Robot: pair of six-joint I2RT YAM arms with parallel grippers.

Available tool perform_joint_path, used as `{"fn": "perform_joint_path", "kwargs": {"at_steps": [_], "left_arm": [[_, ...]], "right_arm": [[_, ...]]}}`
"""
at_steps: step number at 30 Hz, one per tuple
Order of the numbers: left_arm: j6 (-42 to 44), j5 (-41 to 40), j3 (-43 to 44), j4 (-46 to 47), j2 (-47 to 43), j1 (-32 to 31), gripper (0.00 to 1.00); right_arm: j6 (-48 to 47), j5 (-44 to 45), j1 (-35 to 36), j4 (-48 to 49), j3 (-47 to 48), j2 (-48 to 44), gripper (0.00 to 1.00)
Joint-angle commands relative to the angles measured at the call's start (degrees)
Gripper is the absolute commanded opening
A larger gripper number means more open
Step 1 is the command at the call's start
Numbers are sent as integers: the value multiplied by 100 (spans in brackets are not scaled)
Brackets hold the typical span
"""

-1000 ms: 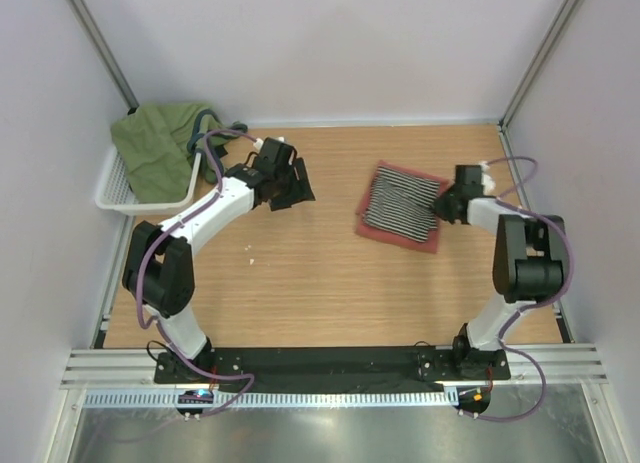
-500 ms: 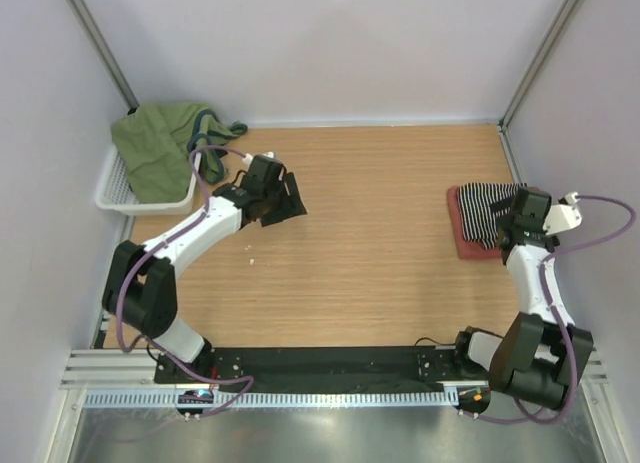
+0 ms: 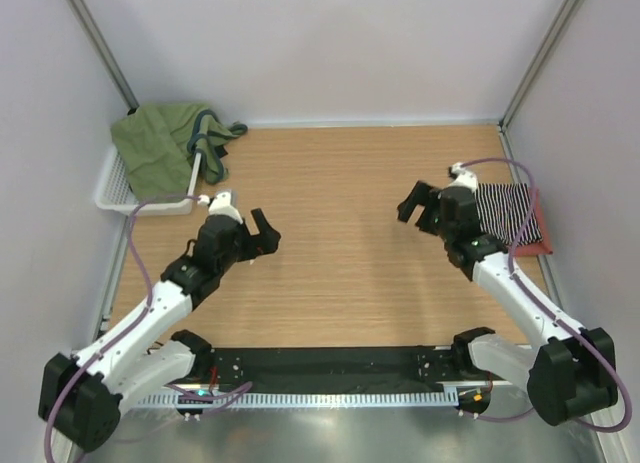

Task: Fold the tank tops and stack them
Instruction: Neatly place the folded tank top to the corner

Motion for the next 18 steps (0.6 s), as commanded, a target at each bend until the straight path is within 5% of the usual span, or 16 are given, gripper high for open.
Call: {"fn": "perform_joint_path", "kwargs": {"at_steps": [1, 8, 18], "left_arm": [[393, -155, -662, 636, -757, -14, 100], [737, -243, -1454, 495, -1838, -14, 100], [728, -1016, -1929, 337, -2999, -14, 100]], "right_arm": [[-514, -568, 540, 696, -632, -221, 100], [-568, 3, 1596, 1837, -1501, -116, 100], [-664, 56, 1649, 2350, -2303, -818, 100]]}}
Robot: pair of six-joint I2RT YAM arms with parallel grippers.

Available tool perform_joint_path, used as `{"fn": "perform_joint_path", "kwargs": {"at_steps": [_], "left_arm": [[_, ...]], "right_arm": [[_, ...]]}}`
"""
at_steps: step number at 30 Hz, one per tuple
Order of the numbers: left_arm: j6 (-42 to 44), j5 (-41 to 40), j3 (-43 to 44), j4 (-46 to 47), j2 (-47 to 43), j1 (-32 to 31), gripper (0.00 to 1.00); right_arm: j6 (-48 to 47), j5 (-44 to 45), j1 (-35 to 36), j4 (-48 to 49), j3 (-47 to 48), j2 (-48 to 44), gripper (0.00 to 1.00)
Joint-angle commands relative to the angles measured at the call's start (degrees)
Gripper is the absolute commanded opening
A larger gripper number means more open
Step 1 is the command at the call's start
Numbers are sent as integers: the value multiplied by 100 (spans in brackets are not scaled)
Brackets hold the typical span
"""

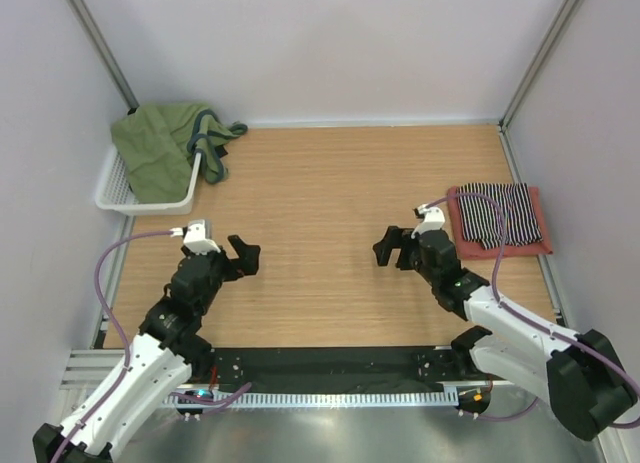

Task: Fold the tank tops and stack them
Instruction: Neatly place the folded tank top to the corner

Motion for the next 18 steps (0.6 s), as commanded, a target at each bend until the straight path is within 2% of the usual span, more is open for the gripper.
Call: {"fn": "perform_joint_path", "kwargs": {"at_steps": [1, 7, 18], "left_arm": [[123, -411, -201, 241, -189, -10, 99], [87, -350, -272, 206, -329, -10, 100], [105, -95, -298, 338, -251, -10, 99]], "right_arm": [[-122, 152, 17, 695, -128, -455, 100], [-149, 100, 17, 730, -261, -677, 100], [-157, 3, 25, 870, -199, -457, 100]]}}
